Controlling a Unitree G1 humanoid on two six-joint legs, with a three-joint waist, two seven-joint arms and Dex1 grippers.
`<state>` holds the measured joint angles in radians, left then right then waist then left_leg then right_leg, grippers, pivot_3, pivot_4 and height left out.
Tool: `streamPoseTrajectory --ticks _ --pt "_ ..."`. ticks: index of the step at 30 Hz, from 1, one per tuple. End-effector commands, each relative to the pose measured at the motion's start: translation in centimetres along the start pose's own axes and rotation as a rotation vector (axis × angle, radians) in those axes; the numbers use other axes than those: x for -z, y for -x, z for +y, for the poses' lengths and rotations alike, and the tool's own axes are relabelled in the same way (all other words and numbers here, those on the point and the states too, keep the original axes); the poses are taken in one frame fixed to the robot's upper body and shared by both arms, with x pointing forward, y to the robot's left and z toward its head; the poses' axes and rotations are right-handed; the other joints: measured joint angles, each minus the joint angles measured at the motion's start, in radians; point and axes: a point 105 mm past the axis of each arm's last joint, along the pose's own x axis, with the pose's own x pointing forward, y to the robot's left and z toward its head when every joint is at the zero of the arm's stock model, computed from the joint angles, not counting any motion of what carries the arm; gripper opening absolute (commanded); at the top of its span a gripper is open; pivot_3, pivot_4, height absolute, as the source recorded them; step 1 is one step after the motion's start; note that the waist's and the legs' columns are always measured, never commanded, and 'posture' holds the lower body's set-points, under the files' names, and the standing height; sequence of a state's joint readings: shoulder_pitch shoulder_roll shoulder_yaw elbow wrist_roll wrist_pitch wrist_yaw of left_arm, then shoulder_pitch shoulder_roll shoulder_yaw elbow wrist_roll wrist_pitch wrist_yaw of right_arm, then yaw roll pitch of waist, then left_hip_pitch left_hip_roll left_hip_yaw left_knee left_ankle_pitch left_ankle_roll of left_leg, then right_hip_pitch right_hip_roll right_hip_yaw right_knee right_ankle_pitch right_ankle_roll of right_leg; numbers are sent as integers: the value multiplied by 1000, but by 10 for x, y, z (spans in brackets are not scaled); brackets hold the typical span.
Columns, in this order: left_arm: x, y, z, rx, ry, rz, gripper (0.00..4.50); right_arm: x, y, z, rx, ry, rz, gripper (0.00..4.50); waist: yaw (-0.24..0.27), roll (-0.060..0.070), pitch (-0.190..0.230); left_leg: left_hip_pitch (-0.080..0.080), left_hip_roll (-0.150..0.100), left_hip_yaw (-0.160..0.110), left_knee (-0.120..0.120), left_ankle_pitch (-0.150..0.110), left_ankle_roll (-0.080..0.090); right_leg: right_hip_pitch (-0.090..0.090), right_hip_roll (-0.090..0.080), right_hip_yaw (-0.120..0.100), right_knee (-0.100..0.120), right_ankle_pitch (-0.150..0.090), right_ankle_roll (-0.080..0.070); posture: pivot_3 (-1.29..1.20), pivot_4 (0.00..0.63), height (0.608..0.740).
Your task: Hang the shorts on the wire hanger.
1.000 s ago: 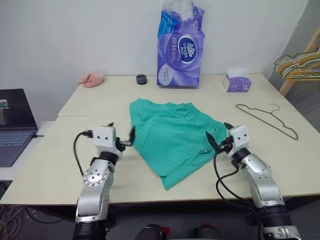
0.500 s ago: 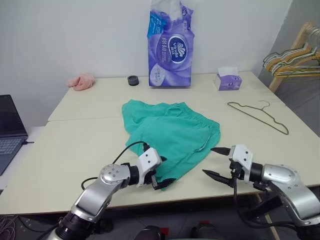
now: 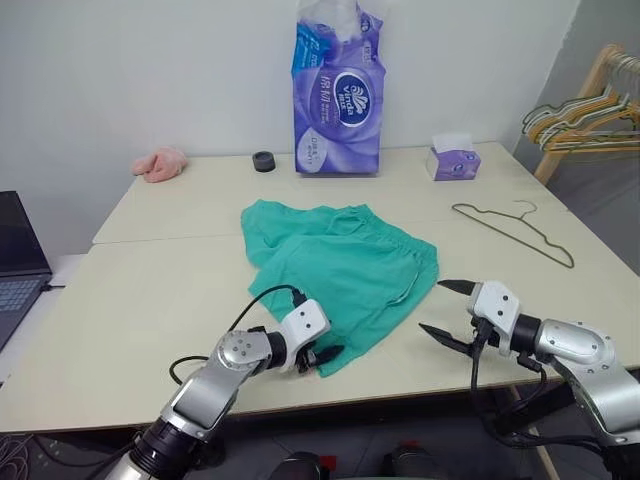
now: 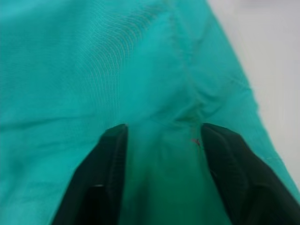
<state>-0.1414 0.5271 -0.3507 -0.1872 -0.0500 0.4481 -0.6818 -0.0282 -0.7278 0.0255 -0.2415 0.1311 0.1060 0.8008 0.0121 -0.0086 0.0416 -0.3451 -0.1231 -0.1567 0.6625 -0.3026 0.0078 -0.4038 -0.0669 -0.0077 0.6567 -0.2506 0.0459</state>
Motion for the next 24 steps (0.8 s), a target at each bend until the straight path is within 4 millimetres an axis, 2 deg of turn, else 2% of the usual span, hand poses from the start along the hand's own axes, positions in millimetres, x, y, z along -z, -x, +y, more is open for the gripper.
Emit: streamPoseTrajectory --ticks 1,5,6,14,17,24 --pt "-5 12 22 -79 -21 -14 1438 -6 -6 -12 19 147 -8 4500 -4 0 0 0 0 0 0 0 0 0 0 0 0 0 0 -109 0 740" --pt "-14 21 34 -108 3 -50 205 4 -20 -18 1 305 40 4500 -11 0 0 0 0 1 0 2 -4 0 0 1 0 2 -4 -100 0 740" --pt "-19 26 41 -127 16 -72 55 13 -29 -21 -15 415 90 4500 -12 0 0 0 0 1 0 2 -4 0 0 1 0 2 -4 -98 0 740" --pt "-43 54 67 -159 69 -151 55 35 -67 -50 -1 742 172 4500 -18 -1 0 0 0 2 0 3 -5 -1 0 2 1 3 -7 -70 0 740" --pt "-49 64 74 -166 64 -164 55 40 -81 -57 -1 809 190 4500 -22 -1 0 1 0 4 0 3 -5 -2 1 5 1 3 -8 -53 0 740" --pt "-55 75 77 -157 79 -189 55 34 -113 -61 29 847 171 4500 -35 -2 -1 5 2 11 -1 2 -5 -2 5 15 2 4 -9 -36 0 740"
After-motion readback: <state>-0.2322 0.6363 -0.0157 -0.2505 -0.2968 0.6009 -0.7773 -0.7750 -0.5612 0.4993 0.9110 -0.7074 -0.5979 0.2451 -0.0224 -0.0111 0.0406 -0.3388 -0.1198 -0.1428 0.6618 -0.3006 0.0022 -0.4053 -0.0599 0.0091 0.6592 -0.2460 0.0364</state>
